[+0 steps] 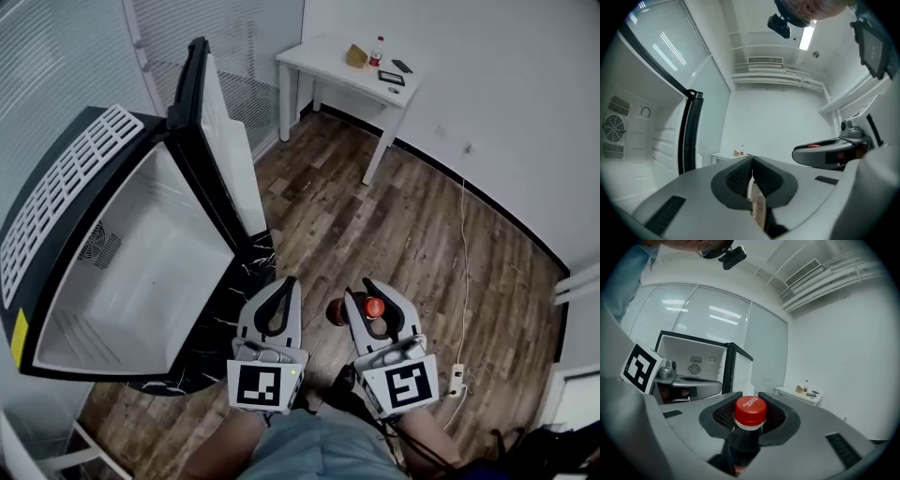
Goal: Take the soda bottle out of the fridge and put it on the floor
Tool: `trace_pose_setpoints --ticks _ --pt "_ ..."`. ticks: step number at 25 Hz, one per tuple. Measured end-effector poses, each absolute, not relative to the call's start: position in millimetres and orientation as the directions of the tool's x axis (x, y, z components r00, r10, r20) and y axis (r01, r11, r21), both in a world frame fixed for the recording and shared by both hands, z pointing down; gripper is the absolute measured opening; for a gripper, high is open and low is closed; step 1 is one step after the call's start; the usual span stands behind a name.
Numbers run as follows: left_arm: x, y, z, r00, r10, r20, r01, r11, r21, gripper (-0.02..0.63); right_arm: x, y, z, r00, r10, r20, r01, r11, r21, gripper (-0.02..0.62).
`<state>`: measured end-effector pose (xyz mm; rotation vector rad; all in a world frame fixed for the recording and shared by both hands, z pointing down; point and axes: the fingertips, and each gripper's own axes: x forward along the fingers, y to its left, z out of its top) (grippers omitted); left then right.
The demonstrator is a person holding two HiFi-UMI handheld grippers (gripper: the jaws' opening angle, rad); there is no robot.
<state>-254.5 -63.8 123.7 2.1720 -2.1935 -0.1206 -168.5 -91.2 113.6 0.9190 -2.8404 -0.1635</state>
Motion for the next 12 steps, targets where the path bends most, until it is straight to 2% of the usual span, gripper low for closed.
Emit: trace_pose_setpoints --ticks 12 --pt "-115 -107 129 0.269 -0.963 0.004 -0.962 -0.268 0.056 0.017 -27 -103 138 -0.62 -0.765 0.172 -0.762 0.64 0.102 0.118"
